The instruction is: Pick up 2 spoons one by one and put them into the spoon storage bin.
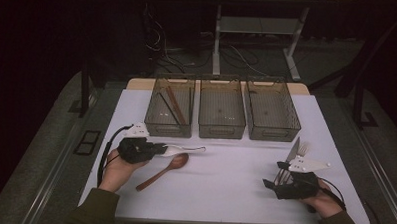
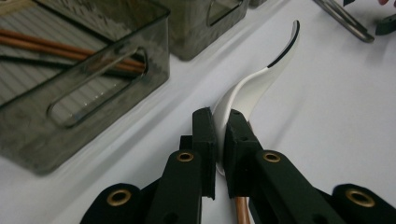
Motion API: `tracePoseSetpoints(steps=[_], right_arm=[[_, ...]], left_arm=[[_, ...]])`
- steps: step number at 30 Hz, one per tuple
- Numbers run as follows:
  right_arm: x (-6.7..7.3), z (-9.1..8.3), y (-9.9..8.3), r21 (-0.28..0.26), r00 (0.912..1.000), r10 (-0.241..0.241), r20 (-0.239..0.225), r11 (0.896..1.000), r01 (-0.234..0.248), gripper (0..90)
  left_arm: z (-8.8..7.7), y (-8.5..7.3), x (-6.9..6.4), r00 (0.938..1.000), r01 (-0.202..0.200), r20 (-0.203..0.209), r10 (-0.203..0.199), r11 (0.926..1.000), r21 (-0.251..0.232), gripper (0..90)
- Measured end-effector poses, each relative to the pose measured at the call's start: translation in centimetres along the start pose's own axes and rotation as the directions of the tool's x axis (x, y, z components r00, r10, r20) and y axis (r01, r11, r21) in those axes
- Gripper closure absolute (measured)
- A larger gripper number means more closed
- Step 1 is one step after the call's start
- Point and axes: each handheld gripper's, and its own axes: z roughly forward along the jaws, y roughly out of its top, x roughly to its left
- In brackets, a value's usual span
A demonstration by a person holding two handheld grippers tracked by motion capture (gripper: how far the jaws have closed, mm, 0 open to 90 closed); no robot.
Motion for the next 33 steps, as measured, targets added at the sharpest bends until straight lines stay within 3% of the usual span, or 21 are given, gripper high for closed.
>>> tracePoseSetpoints(steps=[4, 11, 29, 33], right_arm=[[-0.1, 0.0, 0.1, -0.005, 0.9997, 0.023, -0.006, 1.0, -0.023, 12.0], [0.1, 0.1, 0.1, -0.021, 0.9984, 0.056, 0.005, 0.998, -0.056, 12.0], [0.2, 0.2, 0.0, -0.01, 0.9991, 0.042, 0.003, 0.999, -0.042, 12.0], [0.1, 0.2, 0.0, -0.012, 0.9994, 0.035, 0.005, 0.999, -0.035, 12.1]], left_arm=[[0.5, 0.7, -0.3, 0.9997, -0.019, 0.012, 0.019, 0.9998, 0.001, 83.5], [1.7, 2.2, -0.5, 0.9992, -0.03, 0.026, 0.031, 0.9994, -0.013, 83.5], [6.4, 6.9, -0.5, 0.9983, -0.052, 0.023, 0.053, 0.9969, -0.059, 83.4], [7.4, 8.0, -0.5, 0.9973, -0.071, 0.016, 0.072, 0.9954, -0.064, 83.5]])
